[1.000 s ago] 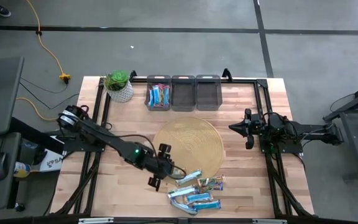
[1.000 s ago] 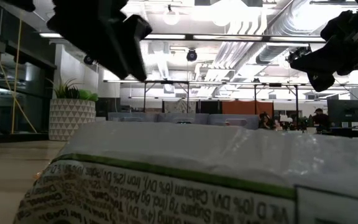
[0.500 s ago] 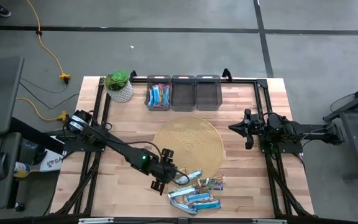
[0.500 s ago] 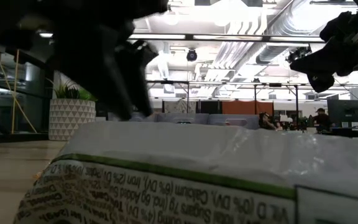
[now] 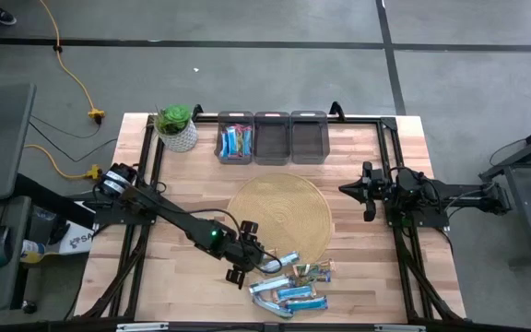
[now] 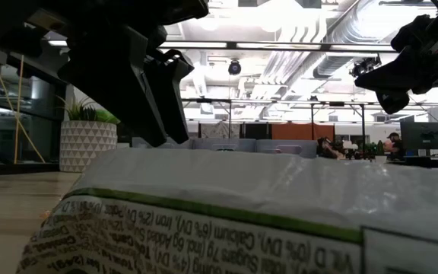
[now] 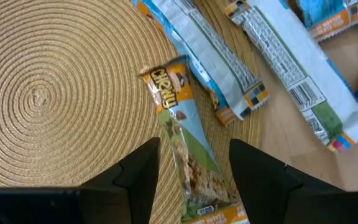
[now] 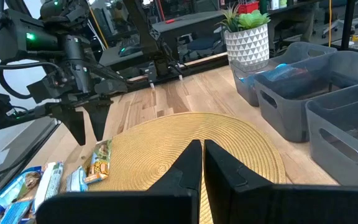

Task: Pick and place Granola Bars by type
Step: Put the orange granola bar into the center black bin

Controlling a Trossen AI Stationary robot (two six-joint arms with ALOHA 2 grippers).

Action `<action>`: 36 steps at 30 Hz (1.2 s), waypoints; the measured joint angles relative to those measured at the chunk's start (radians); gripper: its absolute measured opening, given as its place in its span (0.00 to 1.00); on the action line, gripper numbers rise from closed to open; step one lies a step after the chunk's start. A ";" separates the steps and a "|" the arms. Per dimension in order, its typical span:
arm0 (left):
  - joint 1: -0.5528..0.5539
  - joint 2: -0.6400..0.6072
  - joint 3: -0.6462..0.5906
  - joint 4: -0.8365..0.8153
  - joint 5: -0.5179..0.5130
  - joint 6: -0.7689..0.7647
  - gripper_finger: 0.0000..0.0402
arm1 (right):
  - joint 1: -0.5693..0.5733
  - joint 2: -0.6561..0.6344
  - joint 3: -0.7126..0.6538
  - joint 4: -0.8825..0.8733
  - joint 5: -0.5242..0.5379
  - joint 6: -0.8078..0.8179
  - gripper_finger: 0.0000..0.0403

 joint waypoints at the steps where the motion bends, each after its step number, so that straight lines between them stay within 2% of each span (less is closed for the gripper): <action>1: 0.000 0.005 0.000 0.001 0.000 0.000 0.47 | 0.000 0.000 0.000 -0.001 0.000 0.000 0.00; 10: 0.000 0.064 0.000 0.016 0.014 -0.026 0.47 | 0.000 0.000 0.000 0.000 0.000 0.000 0.00; 36: 0.005 0.088 -0.008 0.021 0.006 -0.071 0.47 | 0.000 0.000 0.001 -0.001 0.000 0.000 0.00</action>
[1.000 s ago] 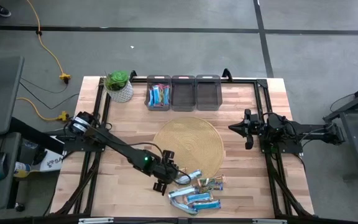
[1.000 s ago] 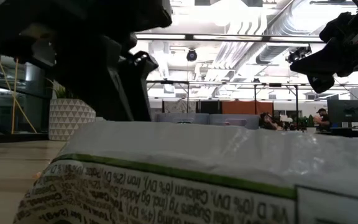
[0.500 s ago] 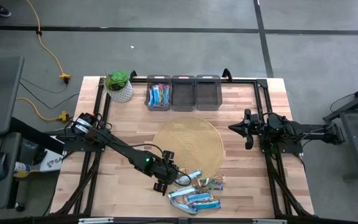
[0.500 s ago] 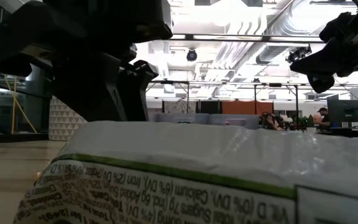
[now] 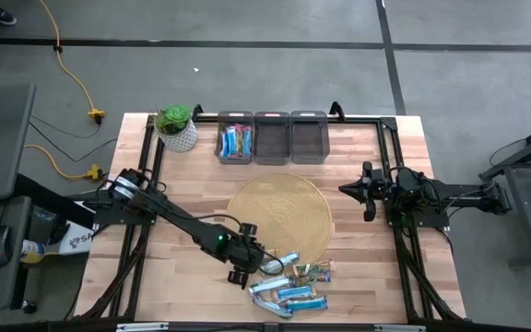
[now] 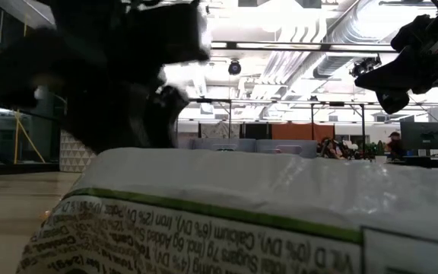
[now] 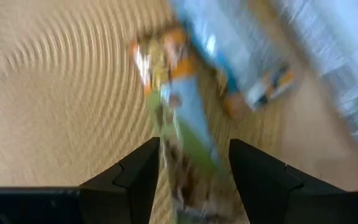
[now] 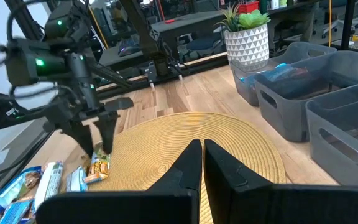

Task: Pick and place Granola Bars by type
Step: Put the orange granola bar into the center black bin

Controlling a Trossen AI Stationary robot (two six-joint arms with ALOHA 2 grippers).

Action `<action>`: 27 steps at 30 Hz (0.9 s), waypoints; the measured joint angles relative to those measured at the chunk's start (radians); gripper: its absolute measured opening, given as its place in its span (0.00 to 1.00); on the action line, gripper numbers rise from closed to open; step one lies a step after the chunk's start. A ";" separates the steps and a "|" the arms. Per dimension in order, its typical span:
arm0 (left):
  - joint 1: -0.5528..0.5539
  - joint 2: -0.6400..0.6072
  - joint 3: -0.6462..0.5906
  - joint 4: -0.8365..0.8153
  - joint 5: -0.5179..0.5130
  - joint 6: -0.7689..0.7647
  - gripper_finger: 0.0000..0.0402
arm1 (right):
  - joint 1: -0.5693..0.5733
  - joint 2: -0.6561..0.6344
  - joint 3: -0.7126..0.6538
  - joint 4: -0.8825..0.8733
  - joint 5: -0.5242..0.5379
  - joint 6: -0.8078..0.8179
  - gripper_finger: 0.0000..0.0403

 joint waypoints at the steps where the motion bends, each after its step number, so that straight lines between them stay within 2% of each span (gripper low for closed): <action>1: 0.002 0.002 -0.003 -0.008 0.008 -0.004 0.47 | 0.000 0.000 0.000 0.000 0.000 0.000 0.00; 13: 0.021 0.038 0.004 0.044 0.034 -0.109 0.45 | 0.000 0.006 0.002 0.000 0.001 0.000 0.00; 23: 0.021 0.038 0.004 0.037 0.056 -0.109 0.20 | 0.000 0.006 0.001 0.000 0.000 0.000 0.00; 27: 0.022 0.024 0.001 0.023 0.053 -0.126 0.16 | 0.000 0.006 0.001 0.000 0.000 0.000 0.00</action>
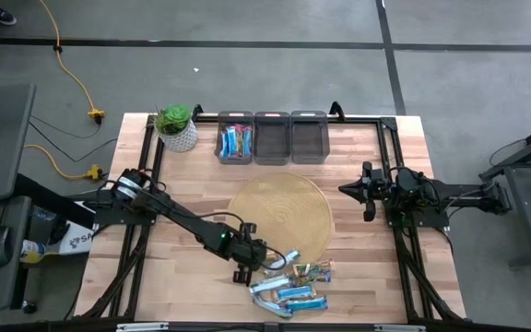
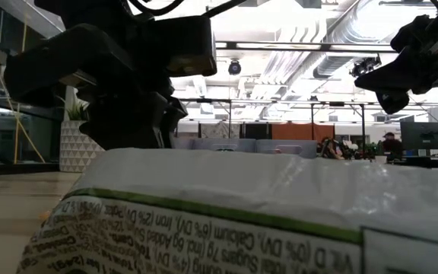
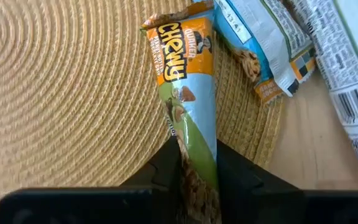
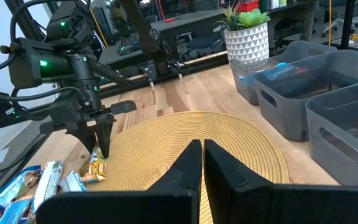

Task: Pick and place Granola Bars by type
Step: Put the orange granola bar into the center black bin

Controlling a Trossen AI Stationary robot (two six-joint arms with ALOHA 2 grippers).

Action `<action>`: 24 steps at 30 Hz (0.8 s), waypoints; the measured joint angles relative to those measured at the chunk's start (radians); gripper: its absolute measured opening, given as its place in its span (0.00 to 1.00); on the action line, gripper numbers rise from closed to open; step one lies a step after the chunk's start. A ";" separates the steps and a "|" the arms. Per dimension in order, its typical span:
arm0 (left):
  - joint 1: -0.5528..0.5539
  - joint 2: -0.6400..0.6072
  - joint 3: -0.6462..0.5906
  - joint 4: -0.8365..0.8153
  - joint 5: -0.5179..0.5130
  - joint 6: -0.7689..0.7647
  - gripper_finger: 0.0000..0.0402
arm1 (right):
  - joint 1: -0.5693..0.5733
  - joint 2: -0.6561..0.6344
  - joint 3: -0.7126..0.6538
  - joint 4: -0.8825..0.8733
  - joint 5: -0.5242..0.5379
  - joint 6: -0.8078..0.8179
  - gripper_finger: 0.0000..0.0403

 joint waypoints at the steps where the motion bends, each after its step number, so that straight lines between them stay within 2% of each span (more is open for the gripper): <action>1: 0.000 -0.007 -0.001 -0.002 -0.004 -0.004 0.16 | 0.000 0.000 0.000 0.000 0.000 0.000 0.00; 4: 0.000 -0.042 -0.001 -0.040 -0.048 -0.005 0.17 | 0.000 0.000 0.000 0.000 0.000 0.000 0.00; 11: 0.000 -0.139 0.085 -0.189 -0.248 -0.005 0.16 | 0.000 0.000 0.000 -0.001 0.000 0.000 0.00; 18: 0.000 -0.205 0.193 -0.199 -0.452 -0.018 0.16 | 0.000 0.001 0.000 0.001 0.000 0.000 0.00; 24: 0.000 -0.207 0.315 -0.199 -0.657 -0.118 0.16 | 0.000 0.001 0.000 0.000 0.000 0.000 0.00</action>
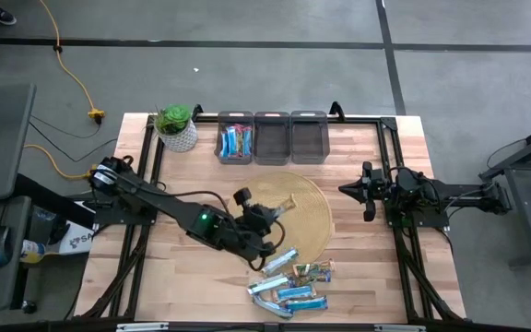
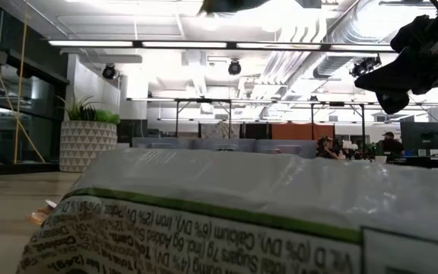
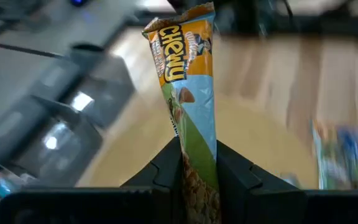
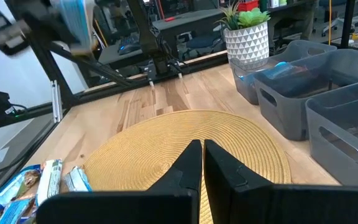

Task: Pick and place Granola Bars by type
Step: Put the orange granola bar into the center black bin

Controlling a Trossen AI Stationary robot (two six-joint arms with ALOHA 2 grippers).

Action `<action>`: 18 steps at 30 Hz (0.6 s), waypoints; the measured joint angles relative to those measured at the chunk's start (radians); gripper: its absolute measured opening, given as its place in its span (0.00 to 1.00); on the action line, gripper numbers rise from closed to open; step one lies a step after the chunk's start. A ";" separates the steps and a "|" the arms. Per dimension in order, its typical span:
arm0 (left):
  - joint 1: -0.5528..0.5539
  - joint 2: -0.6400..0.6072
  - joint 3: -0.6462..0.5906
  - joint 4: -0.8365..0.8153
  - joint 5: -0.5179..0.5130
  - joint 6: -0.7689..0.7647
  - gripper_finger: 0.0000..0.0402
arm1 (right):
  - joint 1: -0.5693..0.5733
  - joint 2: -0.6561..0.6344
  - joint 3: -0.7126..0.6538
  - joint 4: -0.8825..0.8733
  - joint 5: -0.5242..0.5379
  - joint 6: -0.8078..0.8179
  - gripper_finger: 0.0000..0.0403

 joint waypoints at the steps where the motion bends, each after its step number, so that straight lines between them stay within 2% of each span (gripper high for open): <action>1: 0.002 -0.001 0.015 0.003 -0.026 -0.016 0.16 | 0.000 0.000 0.000 0.000 0.000 0.000 0.00; 6: 0.042 -0.001 0.082 -0.002 -0.144 -0.069 0.16 | 0.000 0.000 0.000 0.000 0.000 0.000 0.00; 9: 0.094 -0.001 0.125 -0.003 -0.189 -0.019 0.16 | 0.000 0.000 0.000 0.000 0.000 0.000 0.00; 14: 0.242 -0.001 0.174 -0.001 -0.170 0.031 0.16 | 0.000 0.000 0.000 0.000 0.000 0.000 0.00; 18: 0.387 -0.001 0.206 0.005 -0.083 0.032 0.16 | 0.000 0.000 0.000 0.000 0.000 0.000 0.00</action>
